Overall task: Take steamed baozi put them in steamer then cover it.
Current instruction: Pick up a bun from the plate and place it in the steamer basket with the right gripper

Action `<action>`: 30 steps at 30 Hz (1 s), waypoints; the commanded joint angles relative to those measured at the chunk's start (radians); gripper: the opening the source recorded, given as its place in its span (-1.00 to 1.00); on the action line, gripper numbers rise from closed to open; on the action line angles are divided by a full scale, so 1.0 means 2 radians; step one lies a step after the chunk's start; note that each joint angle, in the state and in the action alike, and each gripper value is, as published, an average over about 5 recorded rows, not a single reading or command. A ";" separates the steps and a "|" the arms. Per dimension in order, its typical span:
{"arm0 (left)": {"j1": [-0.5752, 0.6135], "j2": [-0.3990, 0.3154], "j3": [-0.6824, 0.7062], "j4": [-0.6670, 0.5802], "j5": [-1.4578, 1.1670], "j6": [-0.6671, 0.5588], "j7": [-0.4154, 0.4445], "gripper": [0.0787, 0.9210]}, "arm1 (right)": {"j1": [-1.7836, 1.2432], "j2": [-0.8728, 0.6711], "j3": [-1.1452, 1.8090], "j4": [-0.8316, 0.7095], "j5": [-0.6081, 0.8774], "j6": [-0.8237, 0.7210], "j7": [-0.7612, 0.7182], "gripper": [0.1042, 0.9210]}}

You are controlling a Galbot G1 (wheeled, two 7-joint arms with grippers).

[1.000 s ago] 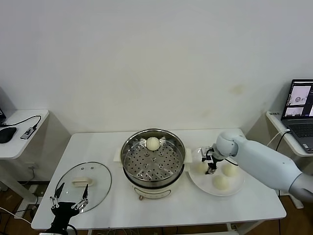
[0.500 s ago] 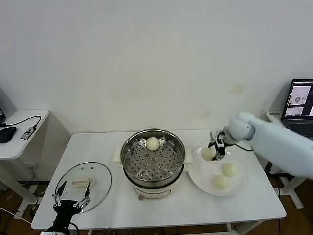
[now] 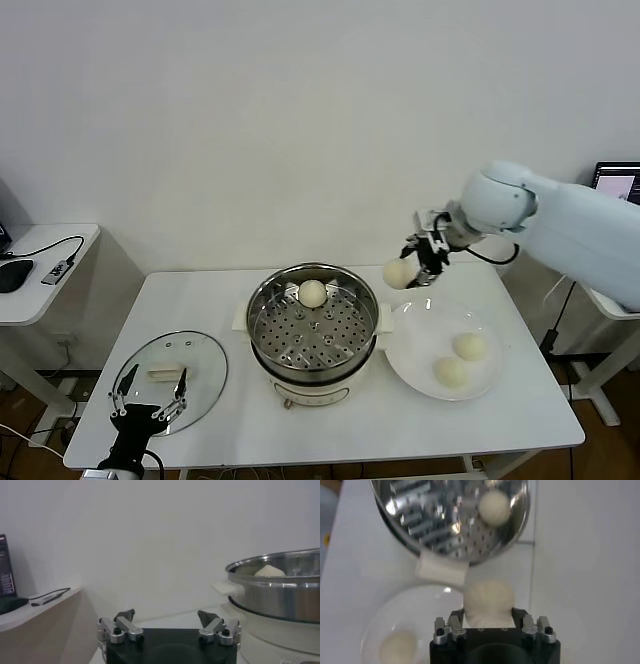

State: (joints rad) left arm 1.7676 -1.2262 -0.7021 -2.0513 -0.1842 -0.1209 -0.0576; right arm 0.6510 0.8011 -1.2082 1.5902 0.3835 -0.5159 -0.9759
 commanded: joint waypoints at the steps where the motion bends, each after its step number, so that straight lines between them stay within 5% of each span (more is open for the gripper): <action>1: 0.000 -0.002 -0.004 0.002 0.000 -0.001 0.000 0.77 | 0.014 0.111 -0.030 -0.014 0.080 -0.046 0.030 0.23; 10: 0.000 -0.009 -0.009 -0.001 0.001 -0.001 0.000 0.77 | -0.048 0.206 -0.017 -0.090 0.093 -0.070 0.052 0.22; 30: -0.009 -0.011 -0.005 0.005 0.007 -0.006 0.000 0.77 | -0.120 0.267 -0.004 -0.161 0.083 -0.101 0.094 0.23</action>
State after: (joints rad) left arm 1.7503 -1.2503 -0.7121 -2.0433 -0.1707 -0.1300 -0.0583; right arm 0.4594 1.2737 -1.2197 1.3325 0.5491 -0.6986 -0.8142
